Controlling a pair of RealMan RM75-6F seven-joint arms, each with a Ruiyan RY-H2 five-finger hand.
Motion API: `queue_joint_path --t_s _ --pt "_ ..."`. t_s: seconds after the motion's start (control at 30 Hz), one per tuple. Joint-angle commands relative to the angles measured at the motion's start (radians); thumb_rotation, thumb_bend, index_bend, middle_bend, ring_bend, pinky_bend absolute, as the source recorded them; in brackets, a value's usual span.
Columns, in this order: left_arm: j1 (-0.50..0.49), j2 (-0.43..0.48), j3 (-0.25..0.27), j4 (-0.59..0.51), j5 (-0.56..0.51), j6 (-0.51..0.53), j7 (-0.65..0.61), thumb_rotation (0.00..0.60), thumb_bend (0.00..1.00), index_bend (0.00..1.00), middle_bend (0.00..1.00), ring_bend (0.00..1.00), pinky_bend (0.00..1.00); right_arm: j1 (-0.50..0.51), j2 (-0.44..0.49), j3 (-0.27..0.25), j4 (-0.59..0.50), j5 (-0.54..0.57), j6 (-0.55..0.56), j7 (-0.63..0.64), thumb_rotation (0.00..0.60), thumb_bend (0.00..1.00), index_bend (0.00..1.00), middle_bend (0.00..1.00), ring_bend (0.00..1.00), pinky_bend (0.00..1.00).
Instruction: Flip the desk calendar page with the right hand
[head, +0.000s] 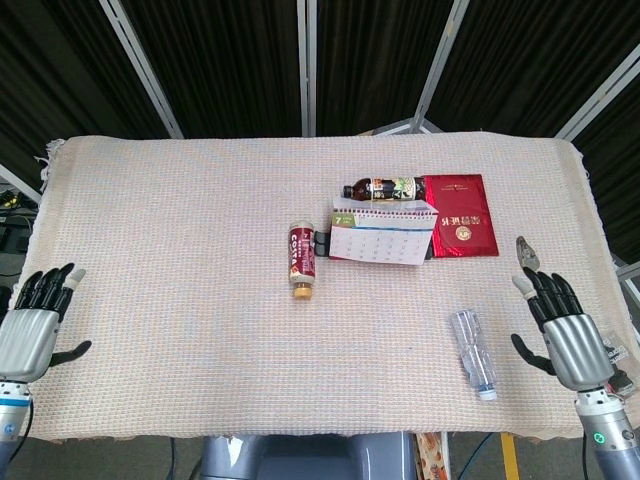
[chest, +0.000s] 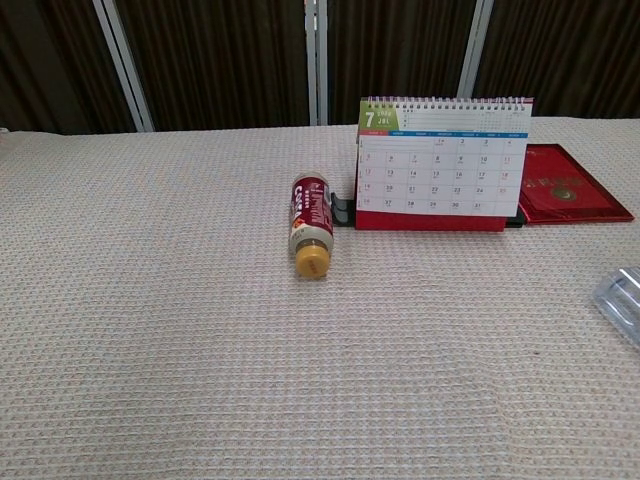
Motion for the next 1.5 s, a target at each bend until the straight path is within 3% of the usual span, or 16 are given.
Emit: queue_joint_path --t_s 0.03,0.1,0.2,0.43,0.57,0.9,1.17,1.5 --pt "0.000 0.001 -0.005 0.002 -0.001 0.005 -0.010 0.600 0.00 0.00 0.00 0.00 0.00 0.066 0.001 0.037 -0.117 0.069 -0.106 0.156 0.600 0.29 0.00 0.44 0.46 0.48" --pt "0.000 0.002 -0.008 0.003 0.001 0.011 -0.020 0.600 0.00 0.00 0.00 0.00 0.00 0.104 0.005 0.059 -0.194 0.136 -0.195 0.255 0.600 0.30 0.00 0.65 0.68 0.63" --pt "0.001 0.003 -0.010 0.006 0.009 0.019 -0.035 0.600 0.00 0.00 0.00 0.00 0.00 0.186 0.048 0.093 -0.322 0.284 -0.414 0.423 0.600 0.34 0.00 0.76 0.79 0.70" --pt "-0.001 0.008 -0.015 0.009 0.015 0.025 -0.064 0.600 0.00 0.00 0.00 0.00 0.00 0.345 0.060 0.192 -0.349 0.591 -0.789 0.631 0.600 0.40 0.00 0.78 0.81 0.71" --pt "0.000 0.010 -0.020 0.007 0.020 0.035 -0.074 0.600 0.00 0.00 0.00 0.00 0.00 0.372 0.025 0.240 -0.316 0.673 -0.913 0.773 0.600 0.40 0.00 0.78 0.81 0.71" --pt "0.002 0.012 -0.021 0.009 0.030 0.047 -0.087 0.600 0.00 0.00 0.00 0.00 0.00 0.379 -0.079 0.274 -0.175 0.703 -1.040 0.863 0.600 0.42 0.00 0.78 0.81 0.71" --pt "0.001 0.010 -0.019 0.011 0.033 0.046 -0.087 0.600 0.00 0.00 0.00 0.00 0.00 0.356 -0.110 0.324 -0.158 0.728 -1.128 0.936 0.600 0.43 0.00 0.78 0.81 0.71" --pt "0.000 0.017 -0.012 0.005 0.048 0.045 -0.103 0.600 0.00 0.00 0.00 0.00 0.00 0.256 -0.164 0.510 -0.122 0.672 -1.326 1.060 0.600 0.43 0.00 0.78 0.81 0.70"
